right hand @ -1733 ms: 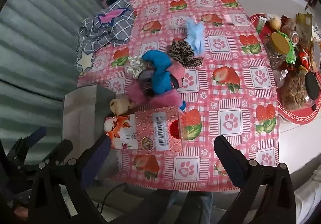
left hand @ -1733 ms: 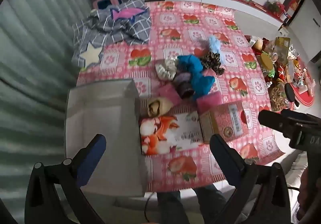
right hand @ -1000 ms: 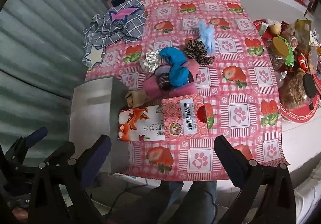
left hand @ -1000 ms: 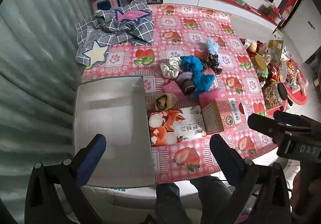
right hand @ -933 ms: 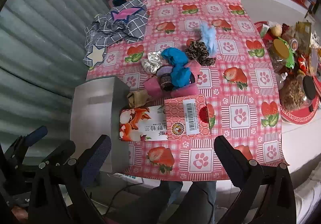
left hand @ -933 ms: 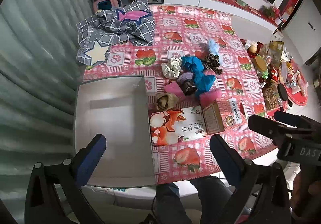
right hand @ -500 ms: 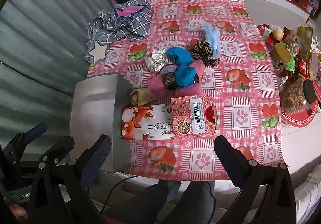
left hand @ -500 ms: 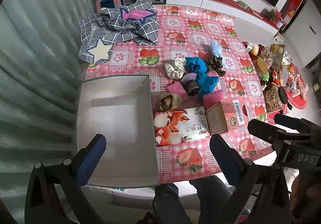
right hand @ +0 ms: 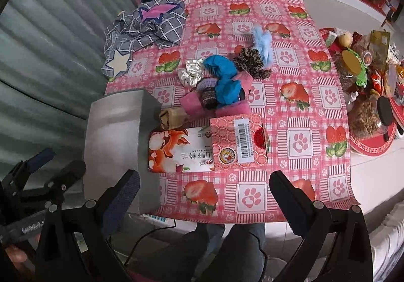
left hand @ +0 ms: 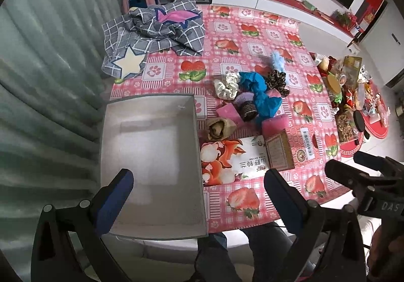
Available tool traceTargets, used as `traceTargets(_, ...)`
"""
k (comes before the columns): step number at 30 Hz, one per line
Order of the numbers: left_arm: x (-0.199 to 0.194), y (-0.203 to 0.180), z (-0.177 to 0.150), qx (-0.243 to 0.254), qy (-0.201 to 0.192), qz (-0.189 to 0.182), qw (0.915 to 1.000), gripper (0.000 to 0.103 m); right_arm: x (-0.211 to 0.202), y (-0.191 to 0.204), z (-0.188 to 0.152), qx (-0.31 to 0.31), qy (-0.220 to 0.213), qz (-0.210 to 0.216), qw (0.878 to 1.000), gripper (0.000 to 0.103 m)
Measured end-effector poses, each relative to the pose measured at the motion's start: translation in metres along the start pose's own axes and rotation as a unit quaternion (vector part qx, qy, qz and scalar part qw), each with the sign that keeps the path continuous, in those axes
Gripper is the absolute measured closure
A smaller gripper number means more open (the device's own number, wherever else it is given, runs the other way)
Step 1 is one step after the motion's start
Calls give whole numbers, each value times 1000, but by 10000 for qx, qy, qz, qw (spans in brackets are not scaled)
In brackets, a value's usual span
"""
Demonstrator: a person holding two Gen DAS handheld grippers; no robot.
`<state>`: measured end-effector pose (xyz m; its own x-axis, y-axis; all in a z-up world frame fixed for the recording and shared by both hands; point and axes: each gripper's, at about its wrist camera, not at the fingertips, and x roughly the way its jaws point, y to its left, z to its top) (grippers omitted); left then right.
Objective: Organize soft objects
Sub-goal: 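Move both grippers toward the pile of soft items on the tablecloth, then grasp the white polka-dot scrunchie with left gripper while right grasps light-blue fluffy item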
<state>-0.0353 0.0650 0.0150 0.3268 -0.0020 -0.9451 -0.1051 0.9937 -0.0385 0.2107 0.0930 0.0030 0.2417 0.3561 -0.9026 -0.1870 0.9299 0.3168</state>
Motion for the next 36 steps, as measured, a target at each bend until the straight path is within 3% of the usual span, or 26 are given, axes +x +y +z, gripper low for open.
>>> traceTargets(13, 45, -11, 14, -127, 503, 140, 9986, 0, 30, -39, 28, 95, 415, 48, 9991, 0)
traceTargets(25, 87, -38, 79, -388, 785, 450, 9951, 0, 64, -79, 91, -56, 754, 247, 9968, 0)
traceTargets(36, 142, -61, 128, -313, 1074, 666, 9915, 0, 98, -117, 127, 80, 1094, 298, 9935, 0)
